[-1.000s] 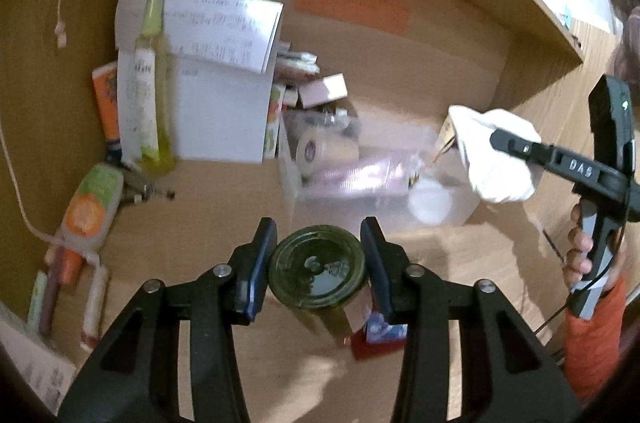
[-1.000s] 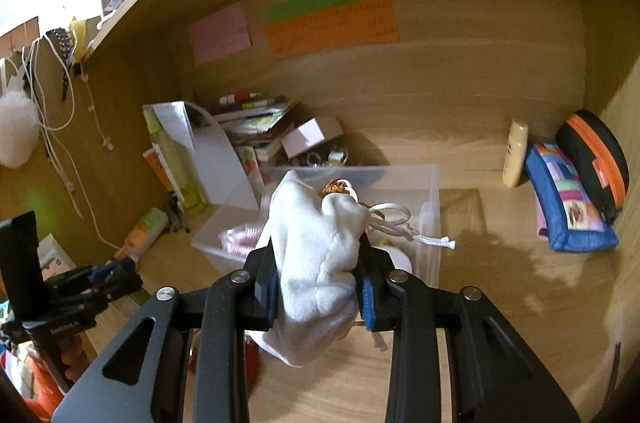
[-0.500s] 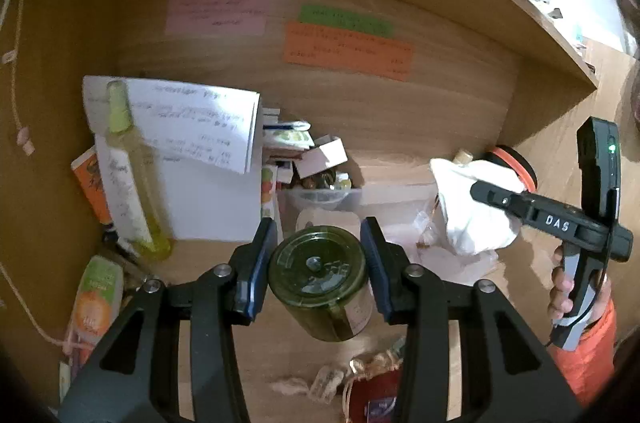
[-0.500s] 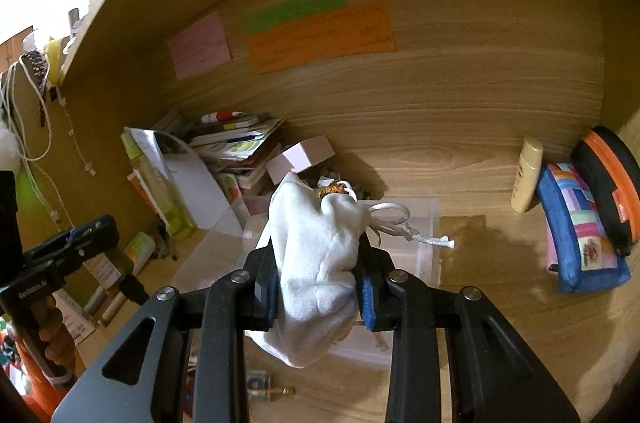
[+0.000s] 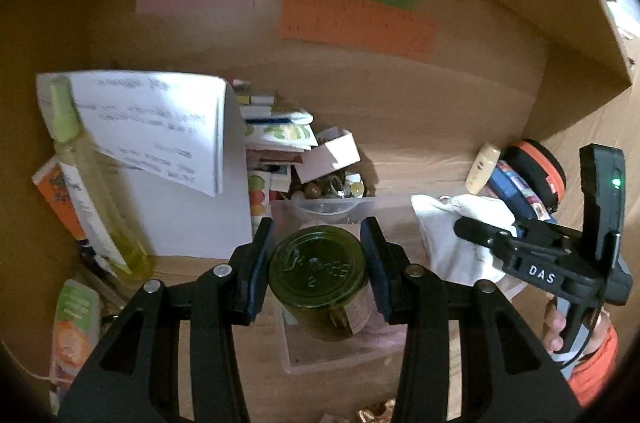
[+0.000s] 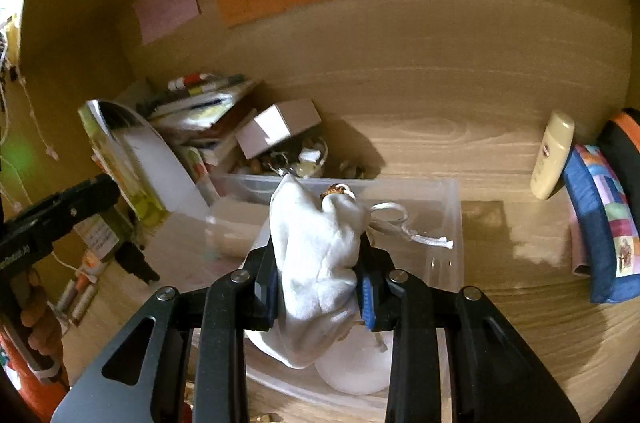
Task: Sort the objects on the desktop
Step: 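Carry the green bottle with left tool while right carries the white bag over the bin, then lower the bottle and white bag into the bin and open both tools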
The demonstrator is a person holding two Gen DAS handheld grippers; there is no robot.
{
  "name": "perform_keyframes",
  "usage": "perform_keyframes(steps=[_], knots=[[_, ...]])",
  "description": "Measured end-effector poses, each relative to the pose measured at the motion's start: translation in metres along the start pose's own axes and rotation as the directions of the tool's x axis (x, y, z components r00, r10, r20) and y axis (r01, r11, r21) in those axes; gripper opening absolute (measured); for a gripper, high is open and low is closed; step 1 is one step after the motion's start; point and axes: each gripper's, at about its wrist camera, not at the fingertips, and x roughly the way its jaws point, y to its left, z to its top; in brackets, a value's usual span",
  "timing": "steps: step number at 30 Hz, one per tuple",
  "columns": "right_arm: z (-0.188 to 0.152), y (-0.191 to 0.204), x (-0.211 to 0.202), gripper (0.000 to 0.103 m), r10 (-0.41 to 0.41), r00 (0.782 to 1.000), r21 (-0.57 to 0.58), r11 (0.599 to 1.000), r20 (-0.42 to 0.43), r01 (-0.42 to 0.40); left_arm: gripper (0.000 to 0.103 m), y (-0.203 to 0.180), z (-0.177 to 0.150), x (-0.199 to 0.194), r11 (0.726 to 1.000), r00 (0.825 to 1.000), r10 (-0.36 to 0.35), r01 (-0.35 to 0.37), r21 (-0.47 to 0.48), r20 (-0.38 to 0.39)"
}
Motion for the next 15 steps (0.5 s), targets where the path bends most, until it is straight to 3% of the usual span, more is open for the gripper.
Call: perform_keyframes(steps=[10,15], knots=[[-0.006,0.0,0.014,0.034,-0.079,0.997,-0.042,0.996,-0.005,0.078,0.041,-0.012,-0.004,0.039,0.999,0.997,-0.016,0.018,0.028,-0.073],[-0.008,0.0,0.019,0.038,-0.088,0.996,-0.043,0.995,-0.02,0.087,0.041,-0.018,-0.009,0.043,0.998,0.997,-0.006,0.01,0.057,-0.074]])
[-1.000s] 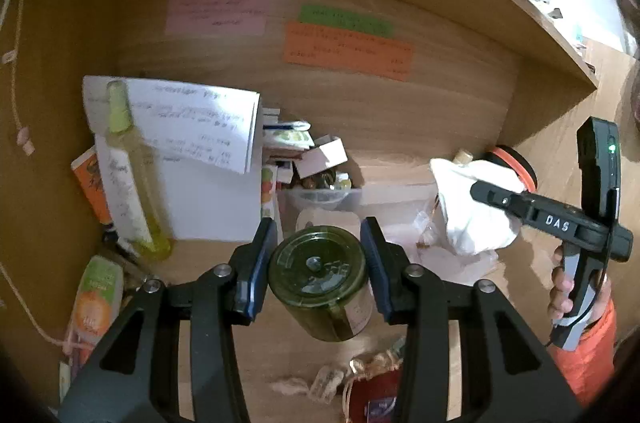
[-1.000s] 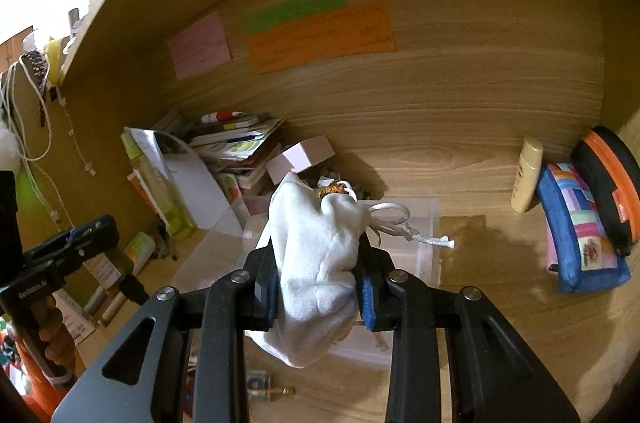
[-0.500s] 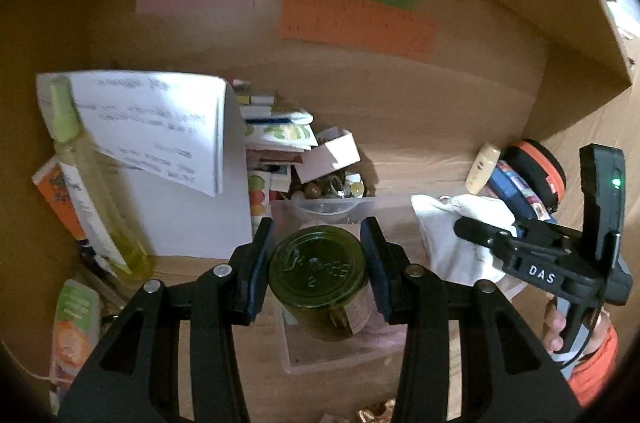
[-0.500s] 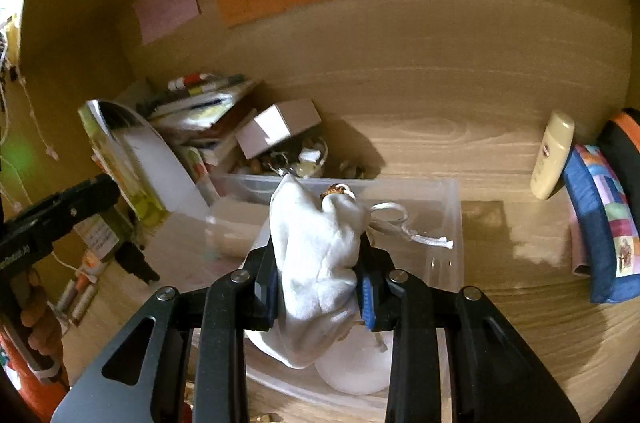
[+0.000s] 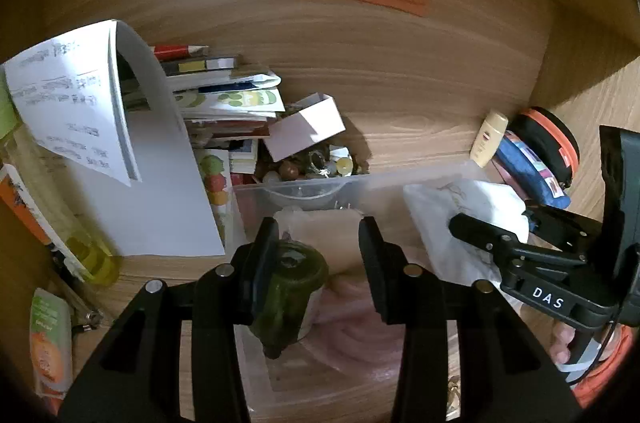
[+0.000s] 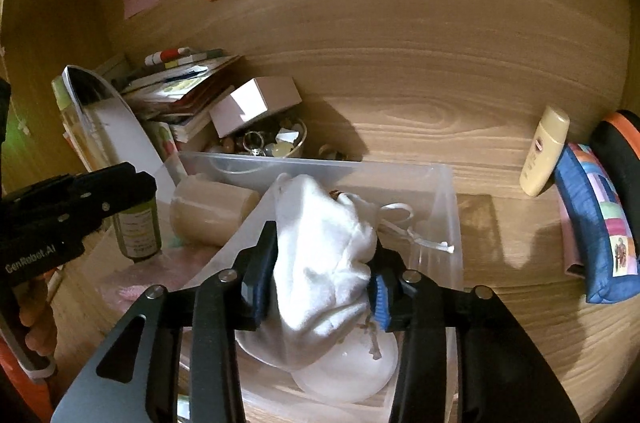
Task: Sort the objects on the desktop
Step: 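Lower the bottle and white bag into the bin and open both tools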
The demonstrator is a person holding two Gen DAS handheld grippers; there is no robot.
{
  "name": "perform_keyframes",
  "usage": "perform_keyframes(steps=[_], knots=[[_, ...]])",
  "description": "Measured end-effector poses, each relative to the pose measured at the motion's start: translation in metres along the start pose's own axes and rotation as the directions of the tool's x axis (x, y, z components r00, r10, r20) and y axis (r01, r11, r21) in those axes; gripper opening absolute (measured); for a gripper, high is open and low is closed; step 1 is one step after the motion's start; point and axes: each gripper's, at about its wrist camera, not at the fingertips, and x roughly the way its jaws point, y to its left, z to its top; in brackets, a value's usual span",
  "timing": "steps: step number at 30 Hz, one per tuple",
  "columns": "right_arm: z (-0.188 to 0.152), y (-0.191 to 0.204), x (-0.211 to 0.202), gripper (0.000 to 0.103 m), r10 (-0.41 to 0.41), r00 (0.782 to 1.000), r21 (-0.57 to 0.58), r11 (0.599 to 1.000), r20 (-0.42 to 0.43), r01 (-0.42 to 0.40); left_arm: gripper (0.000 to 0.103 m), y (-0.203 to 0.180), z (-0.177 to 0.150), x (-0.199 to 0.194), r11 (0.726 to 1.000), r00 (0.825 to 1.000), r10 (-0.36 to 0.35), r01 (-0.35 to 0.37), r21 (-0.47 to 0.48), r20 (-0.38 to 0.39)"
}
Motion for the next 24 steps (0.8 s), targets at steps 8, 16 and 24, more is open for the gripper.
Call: perform_keyframes(steps=[8,16,24], knots=[[-0.006,0.009,0.012,0.049,-0.049,0.997,-0.045,0.998,-0.057,0.047,0.045,-0.006,0.0,0.002,1.0,1.0,-0.022,0.022,0.019,-0.016],[-0.01,0.021,0.013,0.057,-0.101,0.992,-0.118,0.989,-0.074,0.091,0.057,-0.01,0.0,-0.012,1.0,1.0,-0.018,0.018,0.025,0.002],[-0.01,0.022,0.007,0.072,-0.123,0.985,-0.114,0.987,-0.119,0.109,0.074,-0.003,-0.001,-0.039,1.0,0.999,-0.007,0.006,0.012,0.05]])
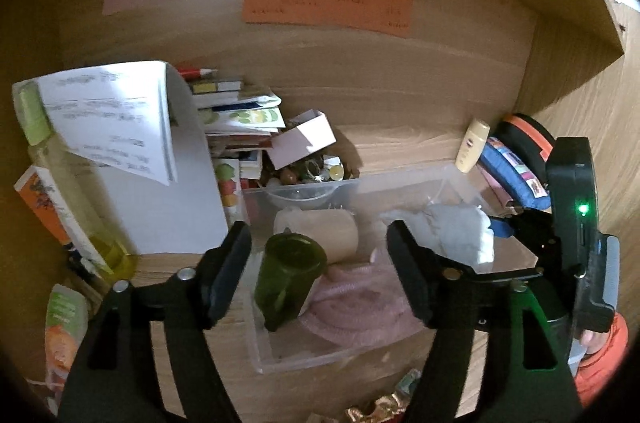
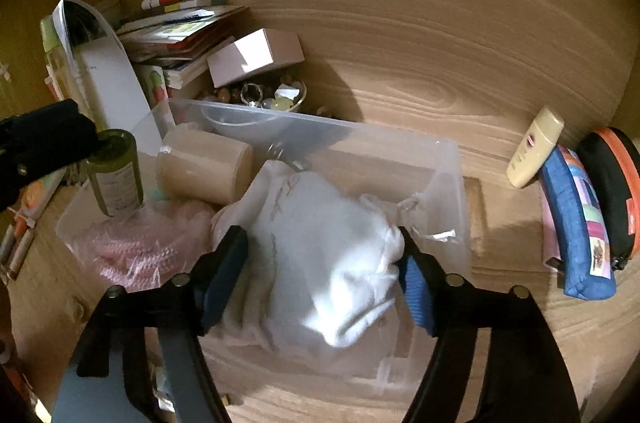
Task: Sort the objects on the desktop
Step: 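Lower the bottle and white bag into the bin and open both tools, then withdraw both tools from the bin toward the small items on the desk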
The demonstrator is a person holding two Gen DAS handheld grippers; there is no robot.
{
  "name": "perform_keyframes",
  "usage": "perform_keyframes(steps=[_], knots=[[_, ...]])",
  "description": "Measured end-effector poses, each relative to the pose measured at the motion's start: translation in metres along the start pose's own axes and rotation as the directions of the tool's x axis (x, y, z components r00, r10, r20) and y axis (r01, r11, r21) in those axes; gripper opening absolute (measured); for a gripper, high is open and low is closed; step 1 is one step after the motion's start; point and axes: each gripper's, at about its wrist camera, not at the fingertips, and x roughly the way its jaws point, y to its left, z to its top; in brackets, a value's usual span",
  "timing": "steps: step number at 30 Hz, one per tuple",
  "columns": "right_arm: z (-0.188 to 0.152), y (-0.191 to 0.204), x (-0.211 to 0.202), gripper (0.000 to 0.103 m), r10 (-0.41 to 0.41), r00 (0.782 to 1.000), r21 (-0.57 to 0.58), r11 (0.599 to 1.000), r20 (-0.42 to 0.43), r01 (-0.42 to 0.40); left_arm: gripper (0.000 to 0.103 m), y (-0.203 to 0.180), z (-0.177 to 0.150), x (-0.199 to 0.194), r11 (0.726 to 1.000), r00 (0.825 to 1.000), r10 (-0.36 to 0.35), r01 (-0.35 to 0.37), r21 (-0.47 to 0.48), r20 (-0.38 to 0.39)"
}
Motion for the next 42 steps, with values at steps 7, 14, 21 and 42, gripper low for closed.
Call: perform_keyframes(steps=[7,14,21,42], knots=[[-0.012,0.011,-0.022,0.085,-0.049,0.998,-0.056,0.997,0.027,0.051,0.078,0.004,-0.004,-0.017,1.0,1.0,0.004,-0.004,-0.003,0.019],[-0.028,0.029,-0.05,0.094,-0.094,0.993,-0.139,0.985,0.069,0.102,0.086,0.01,-0.016,-0.034,1.0,1.0,0.0,0.0,-0.019,0.028],[-0.05,0.044,-0.073,0.094,-0.119,0.988,-0.189,0.973,0.094,0.135,0.089,0.022,-0.033,-0.052,0.999,1.0,-0.005,0.006,-0.053,0.025],[-0.109,0.086,-0.077,0.094,-0.035,0.999,-0.208,0.977,0.034,0.042,0.091,0.07,-0.119,-0.06,0.993,0.991,0.059,-0.071,-0.098,-0.119]])
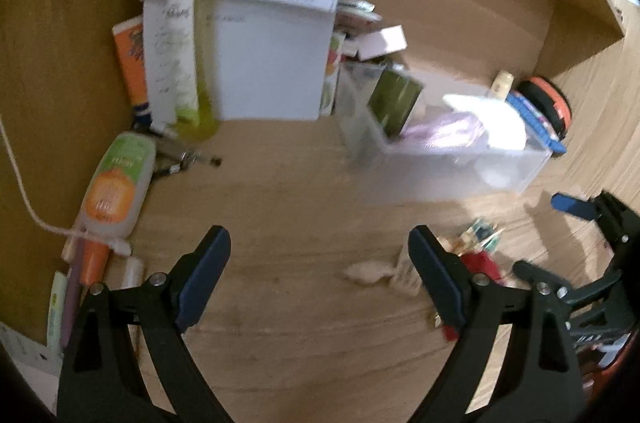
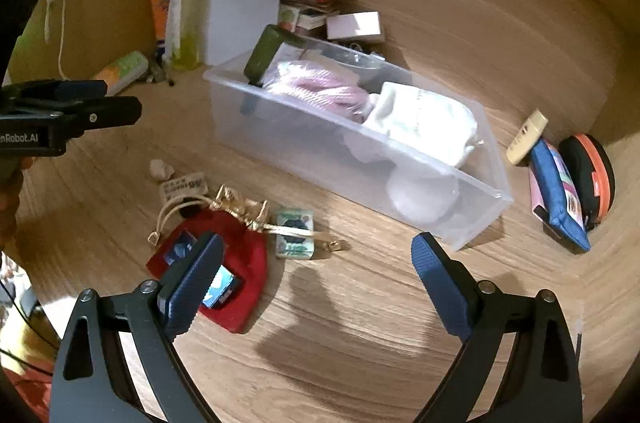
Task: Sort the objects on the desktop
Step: 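Withdraw both tools from the bin toward the small items on the desk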
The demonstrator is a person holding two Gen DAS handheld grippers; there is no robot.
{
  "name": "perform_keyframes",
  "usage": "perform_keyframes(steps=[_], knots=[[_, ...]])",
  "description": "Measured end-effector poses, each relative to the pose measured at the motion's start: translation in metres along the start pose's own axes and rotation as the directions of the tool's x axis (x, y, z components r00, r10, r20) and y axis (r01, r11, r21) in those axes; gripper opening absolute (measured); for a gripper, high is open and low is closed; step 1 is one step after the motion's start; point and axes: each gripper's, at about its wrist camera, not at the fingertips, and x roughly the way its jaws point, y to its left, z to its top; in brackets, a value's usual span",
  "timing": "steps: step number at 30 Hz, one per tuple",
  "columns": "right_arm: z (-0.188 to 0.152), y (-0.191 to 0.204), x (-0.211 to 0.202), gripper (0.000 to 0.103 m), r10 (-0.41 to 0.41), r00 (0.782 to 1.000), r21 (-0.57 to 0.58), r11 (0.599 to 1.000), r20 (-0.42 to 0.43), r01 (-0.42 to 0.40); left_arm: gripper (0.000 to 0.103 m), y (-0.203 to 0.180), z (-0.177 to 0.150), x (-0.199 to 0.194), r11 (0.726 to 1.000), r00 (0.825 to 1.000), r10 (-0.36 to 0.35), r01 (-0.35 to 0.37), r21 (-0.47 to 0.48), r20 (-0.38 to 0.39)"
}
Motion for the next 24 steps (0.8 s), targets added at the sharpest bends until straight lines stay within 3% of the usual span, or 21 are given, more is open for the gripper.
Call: perform_keyframes(steps=[4,8,14,21,24], knots=[[-0.005,-0.006,0.002,0.089,0.009,1.0,-0.001,1.0,0.0,-0.009,0.09,0.001,-0.011,0.004,1.0,0.999,0.018,-0.017,0.023,-0.028],[-0.005,-0.017,0.009,0.061,0.075,0.997,0.033,0.997,-0.035,-0.074,0.073,-0.002,-0.019,0.01,0.998,0.998,0.019,-0.015,0.058,-0.064],[-0.011,-0.021,0.026,0.036,0.167,0.981,0.059,0.985,-0.102,-0.162,0.062,-0.008,-0.023,0.02,0.997,0.994,-0.004,0.013,0.077,-0.11],[-0.011,-0.02,0.039,0.036,0.206,0.969,0.06,0.978,-0.139,-0.2,0.059,-0.022,-0.023,0.032,0.992,0.987,-0.03,0.049,0.117,-0.159],[-0.008,-0.019,0.046,0.036,0.217,0.964,0.056,0.976,-0.152,-0.211,0.053,-0.027,-0.022,0.036,0.989,0.984,-0.03,0.055,0.135,-0.177]])
